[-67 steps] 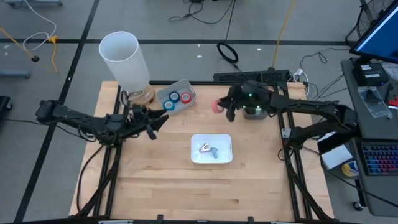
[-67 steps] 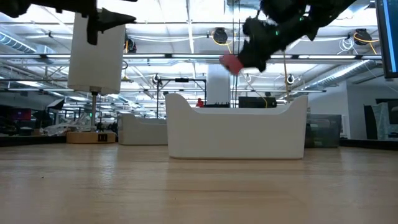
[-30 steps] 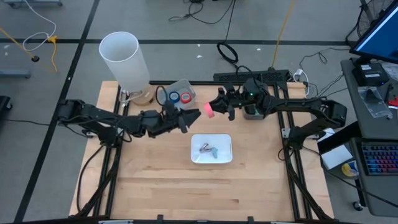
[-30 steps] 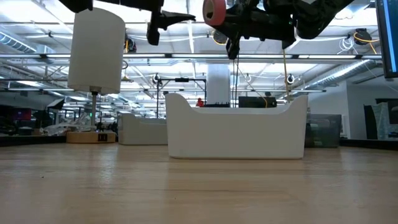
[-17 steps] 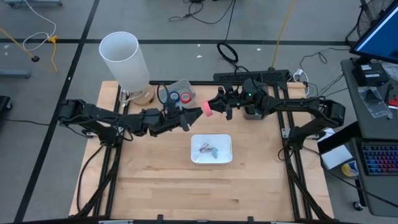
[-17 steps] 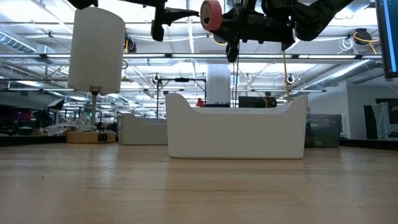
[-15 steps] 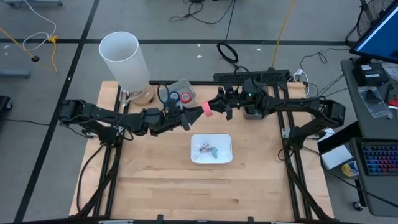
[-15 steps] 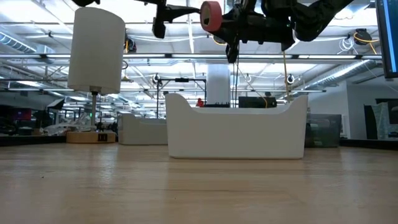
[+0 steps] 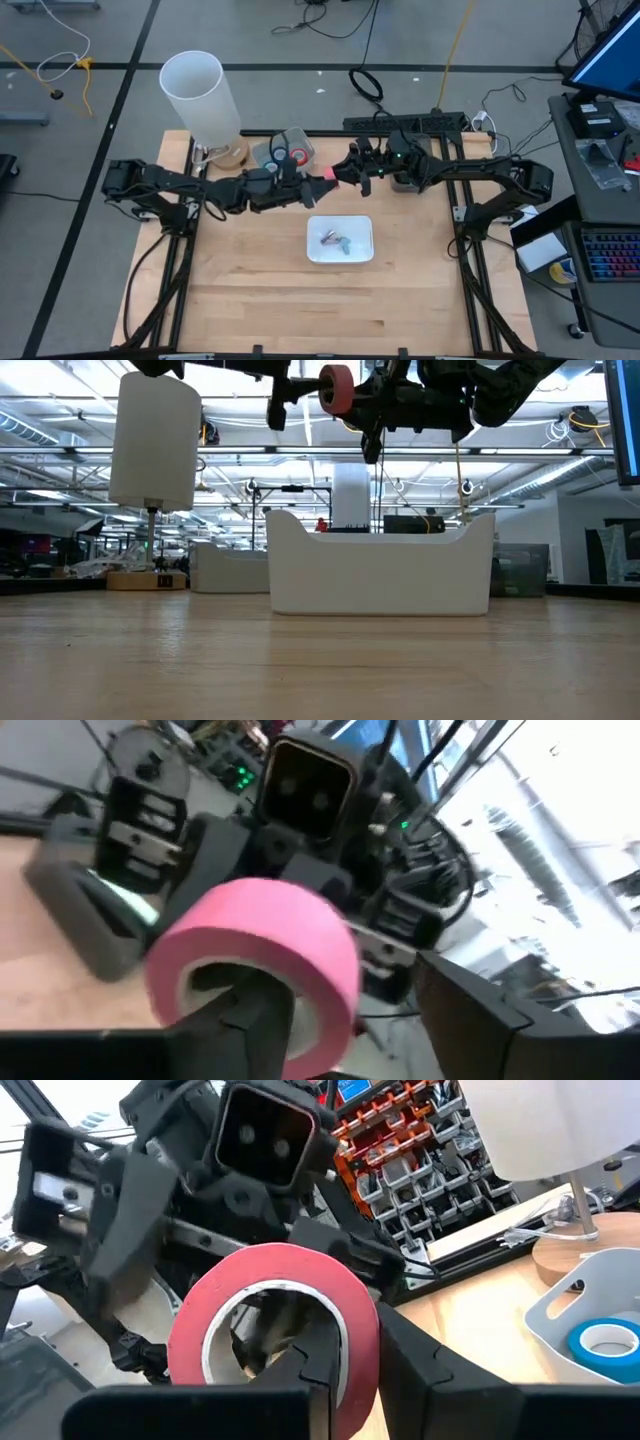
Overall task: Pick and place Stapler, Stapler remover, tape
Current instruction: Put the pink tape into the gray bin
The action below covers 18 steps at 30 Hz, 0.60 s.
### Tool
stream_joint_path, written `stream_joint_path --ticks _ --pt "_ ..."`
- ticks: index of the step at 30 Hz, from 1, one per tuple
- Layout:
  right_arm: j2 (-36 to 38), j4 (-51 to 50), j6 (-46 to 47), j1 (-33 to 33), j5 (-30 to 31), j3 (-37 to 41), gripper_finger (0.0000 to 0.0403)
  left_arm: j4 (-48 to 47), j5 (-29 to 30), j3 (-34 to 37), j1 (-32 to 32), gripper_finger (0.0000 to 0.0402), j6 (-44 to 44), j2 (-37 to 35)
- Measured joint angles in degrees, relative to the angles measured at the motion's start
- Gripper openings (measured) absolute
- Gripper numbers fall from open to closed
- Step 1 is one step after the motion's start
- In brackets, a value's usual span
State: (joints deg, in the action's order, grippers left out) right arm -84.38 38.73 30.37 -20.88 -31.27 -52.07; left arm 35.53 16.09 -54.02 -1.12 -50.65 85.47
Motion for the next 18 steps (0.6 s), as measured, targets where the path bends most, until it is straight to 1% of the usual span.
stream_joint_path --ticks 2,4,6,8,9,13,15,18 --pt "0.0 0.0 0.0 0.0 0.6 0.0 0.0033 -0.9 -1.2 -0.1 0.3 0.0182 -1.7 0.0" --pt "0.0 -0.4 -0.1 -0.1 1.1 0.0 0.0037 -1.5 -1.8 0.0 0.4 0.0146 -2.0 0.2" --pt "0.0 -0.5 -0.4 0.0 1.0 0.0 0.0058 -1.4 -2.5 0.0 0.5 0.0095 -1.8 0.2" --pt "0.0 -1.6 -2.0 0.0 1.1 0.0 0.0088 -1.4 -2.9 0.0 0.5 0.0042 -1.2 0.2" --pt "0.0 -2.5 -2.9 0.0 1.1 0.0 0.0103 -1.6 -2.9 0.0 0.3 0.0036 -0.3 0.2" --pt "0.1 -7.5 -4.0 -0.4 0.6 -0.1 0.0153 -3.7 -4.2 0.1 0.3 0.0036 0.4 -0.2" --pt "0.1 -9.9 -4.1 -0.9 -2.5 -0.1 0.0173 -7.0 -4.4 0.1 0.5 0.0036 0.1 -0.5" --pt "-0.1 -12.4 -4.0 -1.9 -9.7 0.1 0.0194 -14.3 -2.7 0.1 1.0 0.0036 -1.8 -1.9"
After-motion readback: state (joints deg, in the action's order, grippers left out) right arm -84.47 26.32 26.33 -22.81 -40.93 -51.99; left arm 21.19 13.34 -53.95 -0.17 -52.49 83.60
